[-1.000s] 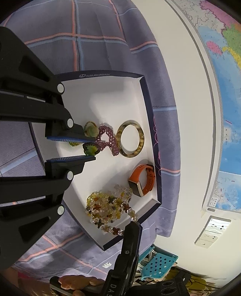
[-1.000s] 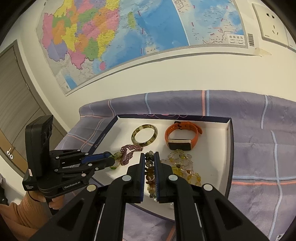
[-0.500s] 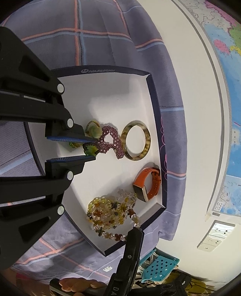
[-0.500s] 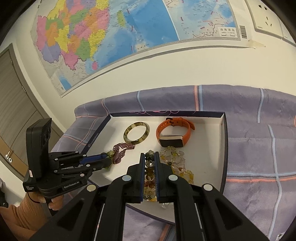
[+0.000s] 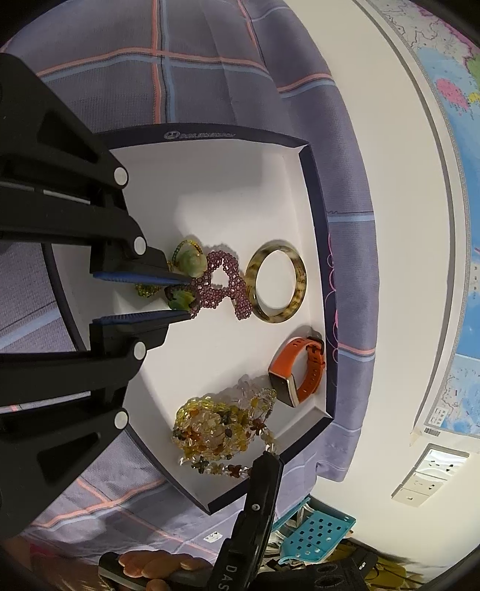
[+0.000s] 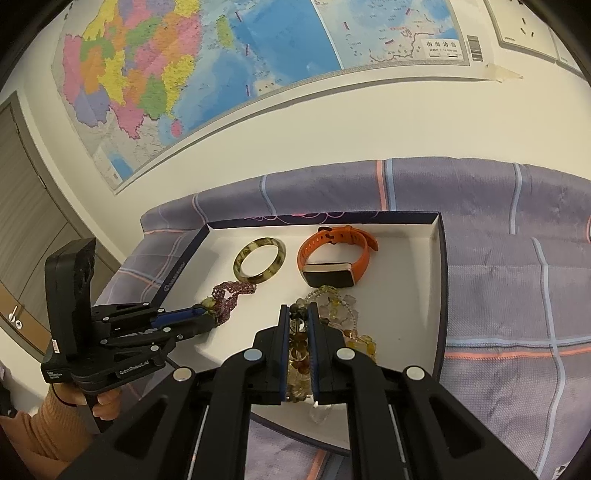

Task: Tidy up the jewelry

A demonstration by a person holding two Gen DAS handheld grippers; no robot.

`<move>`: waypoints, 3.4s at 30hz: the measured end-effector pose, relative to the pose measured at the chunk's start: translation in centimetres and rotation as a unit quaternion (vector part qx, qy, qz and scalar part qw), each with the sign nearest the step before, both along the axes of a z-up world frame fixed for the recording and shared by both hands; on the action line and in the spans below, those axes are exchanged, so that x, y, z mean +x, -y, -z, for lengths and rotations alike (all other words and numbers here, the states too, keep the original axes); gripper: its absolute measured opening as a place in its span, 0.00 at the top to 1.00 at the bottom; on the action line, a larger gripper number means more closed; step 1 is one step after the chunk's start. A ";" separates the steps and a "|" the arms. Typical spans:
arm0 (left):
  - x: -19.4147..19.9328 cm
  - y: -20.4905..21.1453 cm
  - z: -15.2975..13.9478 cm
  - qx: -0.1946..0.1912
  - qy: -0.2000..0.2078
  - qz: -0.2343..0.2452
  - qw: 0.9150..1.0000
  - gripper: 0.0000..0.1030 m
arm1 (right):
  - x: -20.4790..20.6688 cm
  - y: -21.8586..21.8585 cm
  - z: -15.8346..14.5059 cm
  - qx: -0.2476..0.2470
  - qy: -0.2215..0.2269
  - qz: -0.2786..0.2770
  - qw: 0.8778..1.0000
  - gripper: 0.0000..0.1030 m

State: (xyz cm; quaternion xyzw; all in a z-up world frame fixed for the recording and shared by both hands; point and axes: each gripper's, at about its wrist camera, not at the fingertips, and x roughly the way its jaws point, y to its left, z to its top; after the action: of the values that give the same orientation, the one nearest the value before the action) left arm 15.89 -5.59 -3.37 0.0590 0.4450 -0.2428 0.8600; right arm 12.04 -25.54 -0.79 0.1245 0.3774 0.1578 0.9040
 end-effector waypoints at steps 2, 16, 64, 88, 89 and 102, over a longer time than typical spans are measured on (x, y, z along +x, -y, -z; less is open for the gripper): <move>0.1 -0.1 0.0 -0.004 -0.004 0.002 1.000 0.86 | 0.1 0.1 0.2 0.001 -0.002 0.003 1.000 0.92; 0.1 -0.4 0.4 -0.010 -0.015 0.006 1.000 0.86 | 0.4 1.1 1.2 0.002 -0.014 0.018 1.000 0.92; -4.5 -2.2 -2.4 -0.022 0.056 -0.019 0.998 0.14 | -3.7 -1.5 1.2 -0.073 0.022 0.044 0.996 0.38; -11.1 -4.0 -2.7 0.018 0.085 -0.124 0.989 0.05 | -11.5 -6.0 2.3 -0.134 0.060 0.067 0.987 0.07; -11.2 -4.0 -2.7 0.019 0.086 -0.124 0.988 0.05 | -11.6 -6.0 2.3 -0.133 0.060 0.067 0.987 0.07; -12.3 -4.0 -2.9 0.024 0.093 -0.127 0.987 0.05 | -12.4 -6.5 2.5 -0.130 0.060 0.062 0.988 0.07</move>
State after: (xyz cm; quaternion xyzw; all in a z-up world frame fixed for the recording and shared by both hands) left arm 3.64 -1.58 -0.48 0.0452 0.3729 -0.1146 0.9196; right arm -0.32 -19.04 -3.24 0.0193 0.3312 0.0579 0.9416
